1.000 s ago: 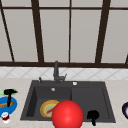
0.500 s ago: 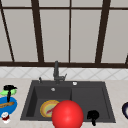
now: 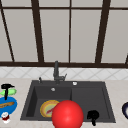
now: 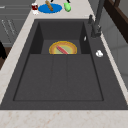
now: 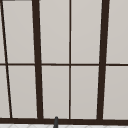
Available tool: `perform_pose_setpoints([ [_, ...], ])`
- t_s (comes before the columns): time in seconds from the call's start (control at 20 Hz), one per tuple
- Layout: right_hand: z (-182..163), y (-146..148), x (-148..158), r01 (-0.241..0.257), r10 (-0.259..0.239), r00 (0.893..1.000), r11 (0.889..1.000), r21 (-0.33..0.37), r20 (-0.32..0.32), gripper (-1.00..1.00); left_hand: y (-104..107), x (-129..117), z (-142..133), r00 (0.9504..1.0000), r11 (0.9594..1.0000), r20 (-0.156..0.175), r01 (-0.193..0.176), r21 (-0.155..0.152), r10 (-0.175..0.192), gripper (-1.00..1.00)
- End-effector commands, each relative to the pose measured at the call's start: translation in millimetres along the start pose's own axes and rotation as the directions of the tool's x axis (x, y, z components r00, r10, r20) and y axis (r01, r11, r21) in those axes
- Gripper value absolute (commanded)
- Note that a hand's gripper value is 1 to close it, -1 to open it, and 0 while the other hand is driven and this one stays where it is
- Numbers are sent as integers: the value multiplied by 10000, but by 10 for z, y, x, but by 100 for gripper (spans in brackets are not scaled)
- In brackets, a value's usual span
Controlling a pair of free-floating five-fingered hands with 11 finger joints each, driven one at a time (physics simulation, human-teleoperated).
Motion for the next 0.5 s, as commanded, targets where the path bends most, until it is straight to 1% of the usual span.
perform_pose_setpoints([
  [0.0, 0, 0, 0, 0, 0, 10000, 10000, 0, 0, 0, -14, -362, 197, 9993, 9993, 341, -152, 350, 140, -100],
  [0.1, 0, 0, 0, 0, 0, 10000, 10000, 0, 0, 0, -33, -550, 256, 9993, 9989, 357, -112, 460, 96, -100],
  [0.15, 0, 0, 0, 0, 0, 10000, 10000, 0, 0, 0, -73, -640, 231, 9994, 9989, 334, -48, 472, 32, -100],
  [0.2, 0, 0, 0, 0, 0, 10000, 10000, 0, 0, 0, -99, -737, 242, 9996, 9988, 264, 0, 494, -13, -100],
  [0.25, 0, 0, 0, 0, 0, 10000, 10000, 0, 0, 0, -116, -836, 266, 9997, 9987, 263, 4, 511, -17, -100],
  [0.4, 0, 0, 0, 0, 0, 10000, 10000, 0, 0, 0, -115, -1134, 343, 9992, 9982, 410, -10, 597, -15, -100],
  [0.45, 0, 0, 0, 0, 0, 10000, 10000, 0, 0, 0, -113, -1220, 356, 9992, 9986, 408, -12, 528, -9, -100],
])
